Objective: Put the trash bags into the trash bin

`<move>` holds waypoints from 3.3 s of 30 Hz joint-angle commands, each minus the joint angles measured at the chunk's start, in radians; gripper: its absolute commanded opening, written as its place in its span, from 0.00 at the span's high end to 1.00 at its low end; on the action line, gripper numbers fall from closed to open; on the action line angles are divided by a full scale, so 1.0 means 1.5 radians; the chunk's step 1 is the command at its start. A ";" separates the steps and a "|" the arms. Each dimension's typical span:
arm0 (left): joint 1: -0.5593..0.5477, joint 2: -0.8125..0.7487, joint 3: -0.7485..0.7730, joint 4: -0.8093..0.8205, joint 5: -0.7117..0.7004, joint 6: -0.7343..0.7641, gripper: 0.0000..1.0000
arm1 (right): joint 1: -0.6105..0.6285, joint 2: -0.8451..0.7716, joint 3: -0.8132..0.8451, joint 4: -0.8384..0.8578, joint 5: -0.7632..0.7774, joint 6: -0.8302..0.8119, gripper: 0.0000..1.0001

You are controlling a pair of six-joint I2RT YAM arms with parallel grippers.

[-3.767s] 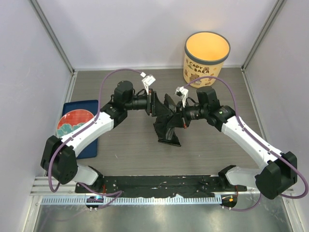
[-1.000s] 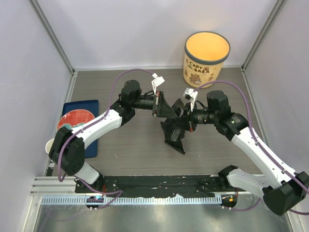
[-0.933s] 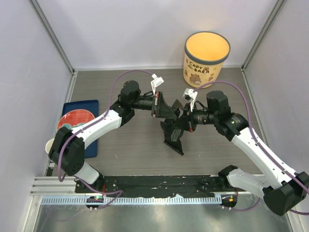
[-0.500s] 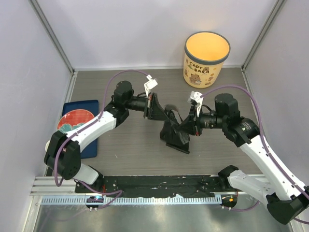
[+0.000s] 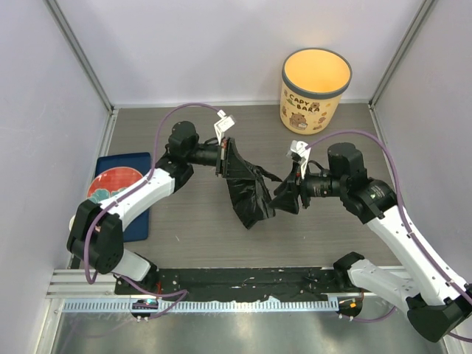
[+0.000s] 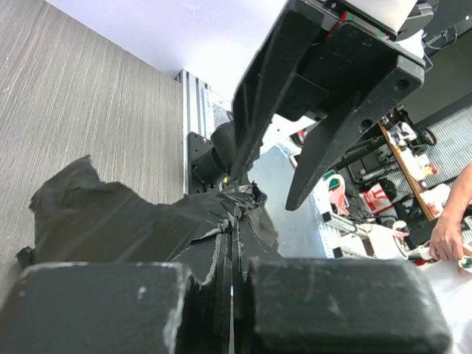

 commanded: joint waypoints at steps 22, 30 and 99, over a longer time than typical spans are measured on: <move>-0.061 -0.070 0.085 -0.337 0.047 0.410 1.00 | 0.001 0.128 0.047 0.202 -0.181 0.150 0.70; -0.063 -0.082 0.084 -0.340 0.034 0.413 1.00 | 0.019 0.144 0.044 0.141 -0.158 0.114 0.53; -0.052 -0.100 0.079 -0.318 0.063 0.385 0.99 | -0.020 0.122 -0.017 0.359 -0.131 0.267 0.22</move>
